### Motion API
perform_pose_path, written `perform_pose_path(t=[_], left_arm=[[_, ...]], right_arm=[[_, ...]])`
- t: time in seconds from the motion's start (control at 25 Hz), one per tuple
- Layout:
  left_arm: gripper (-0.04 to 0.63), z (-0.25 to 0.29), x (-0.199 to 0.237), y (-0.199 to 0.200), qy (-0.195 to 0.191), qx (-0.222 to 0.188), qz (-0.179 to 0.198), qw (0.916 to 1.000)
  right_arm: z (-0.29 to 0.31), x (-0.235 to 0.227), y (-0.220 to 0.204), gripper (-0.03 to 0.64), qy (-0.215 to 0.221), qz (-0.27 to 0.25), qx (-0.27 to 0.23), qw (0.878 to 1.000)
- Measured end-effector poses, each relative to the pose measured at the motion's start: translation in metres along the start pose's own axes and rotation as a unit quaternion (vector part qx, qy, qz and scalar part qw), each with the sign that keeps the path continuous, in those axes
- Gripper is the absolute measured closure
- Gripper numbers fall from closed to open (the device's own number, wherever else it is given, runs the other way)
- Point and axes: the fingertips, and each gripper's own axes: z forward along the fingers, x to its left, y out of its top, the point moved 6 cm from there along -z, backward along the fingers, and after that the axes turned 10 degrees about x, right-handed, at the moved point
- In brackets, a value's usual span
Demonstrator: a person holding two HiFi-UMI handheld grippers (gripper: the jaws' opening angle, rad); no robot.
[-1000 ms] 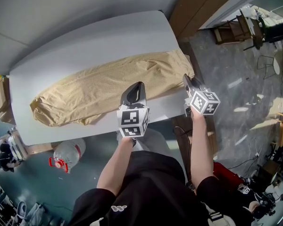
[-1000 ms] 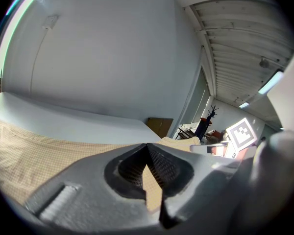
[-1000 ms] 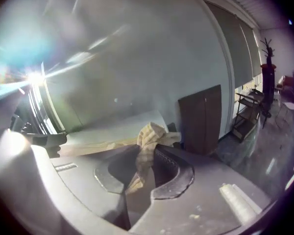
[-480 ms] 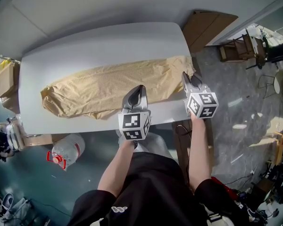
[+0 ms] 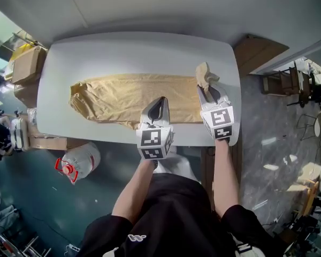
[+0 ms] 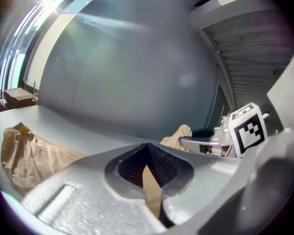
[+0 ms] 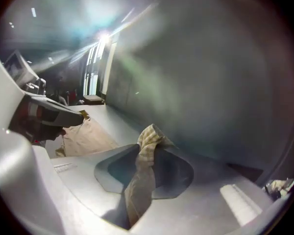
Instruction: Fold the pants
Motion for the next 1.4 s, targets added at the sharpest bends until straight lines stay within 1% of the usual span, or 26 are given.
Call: perform_pose_path(t=[0.08, 0.16, 0.24, 0.32, 0.4, 0.48, 0.56, 0.64, 0.68, 0.72, 0.8, 0.84, 0.92, 0.96, 1.08, 1.16, 1.24, 1.32, 1.36, 1.4], left_arm=[[0.594, -0.01, 0.018, 0.001, 0.012, -0.004, -0.008, 0.9999], [0.594, -0.018, 0.035, 0.0, 0.023, -0.006, -0.017, 0.9996], [0.594, -0.027, 0.052, -0.003, 0.033, -0.004, -0.027, 0.9991], [0.594, -0.036, 0.072, -0.009, 0.042, 0.0, -0.035, 0.9985], [0.594, -0.042, 0.092, -0.019, 0.049, 0.008, -0.044, 0.9978], [0.594, -0.045, 0.107, -0.03, 0.053, 0.019, -0.053, 0.997], [0.594, -0.047, 0.116, -0.038, 0.055, 0.028, -0.057, 0.9965], [0.594, -0.047, 0.121, -0.043, 0.055, 0.033, -0.054, 0.9965], [0.594, -0.047, 0.123, -0.044, 0.053, 0.035, -0.05, 0.9967], [0.594, -0.046, 0.124, -0.046, 0.052, 0.037, -0.046, 0.9969], [0.594, -0.044, 0.126, -0.047, 0.048, 0.041, -0.043, 0.9971], [0.594, -0.044, 0.126, -0.047, 0.046, 0.042, -0.042, 0.9972], [0.594, -0.042, 0.125, -0.044, 0.042, 0.043, -0.037, 0.9975], [0.594, -0.041, 0.125, -0.042, 0.04, 0.042, -0.035, 0.9977], [0.594, -0.037, 0.12, -0.034, 0.026, 0.035, -0.029, 0.9986], [0.594, -0.033, 0.112, -0.027, 0.013, 0.028, -0.023, 0.9992], [0.594, -0.029, 0.103, -0.02, 0.0, 0.024, -0.011, 0.9997], [0.594, -0.025, 0.091, -0.011, -0.015, 0.018, 0.005, 0.9997], [0.594, -0.022, 0.085, -0.007, -0.024, 0.016, 0.012, 0.9995], [0.594, -0.018, 0.078, -0.006, -0.032, 0.018, 0.018, 0.9992]], right_arm=[[0.015, 0.032, 0.009, 0.545, 0.021, -0.042, 0.011, 0.999], [0.032, 0.065, 0.012, 0.545, 0.037, -0.098, 0.032, 0.994], [0.05, 0.102, 0.008, 0.545, 0.049, -0.168, 0.065, 0.982], [0.069, 0.14, -0.002, 0.545, 0.068, -0.224, 0.106, 0.966], [0.088, 0.178, -0.015, 0.545, 0.092, -0.254, 0.14, 0.952], [0.103, 0.203, -0.033, 0.542, 0.108, -0.256, 0.171, 0.945], [0.112, 0.212, -0.052, 0.537, 0.114, -0.241, 0.187, 0.945], [0.114, 0.213, -0.061, 0.53, 0.115, -0.225, 0.187, 0.949], [0.114, 0.213, -0.063, 0.514, 0.117, -0.214, 0.186, 0.952], [0.115, 0.212, -0.066, 0.475, 0.124, -0.2, 0.185, 0.954], [0.114, 0.212, -0.07, 0.427, 0.144, -0.168, 0.182, 0.958], [0.112, 0.211, -0.07, 0.39, 0.154, -0.153, 0.176, 0.96], [0.103, 0.207, -0.062, 0.316, 0.168, -0.117, 0.151, 0.967], [0.096, 0.203, -0.056, 0.307, 0.166, -0.095, 0.129, 0.973], [0.071, 0.176, -0.033, 0.314, 0.137, -0.013, 0.049, 0.989], [0.049, 0.148, -0.014, 0.358, 0.11, 0.049, -0.017, 0.993], [0.026, 0.119, 0.005, 0.43, 0.085, 0.1, -0.076, 0.988], [0.008, 0.096, 0.018, 0.461, 0.062, 0.149, -0.115, 0.98], [0.003, 0.087, 0.017, 0.483, 0.051, 0.176, -0.12, 0.976], [-0.001, 0.081, 0.012, 0.538, 0.041, 0.198, -0.113, 0.973]])
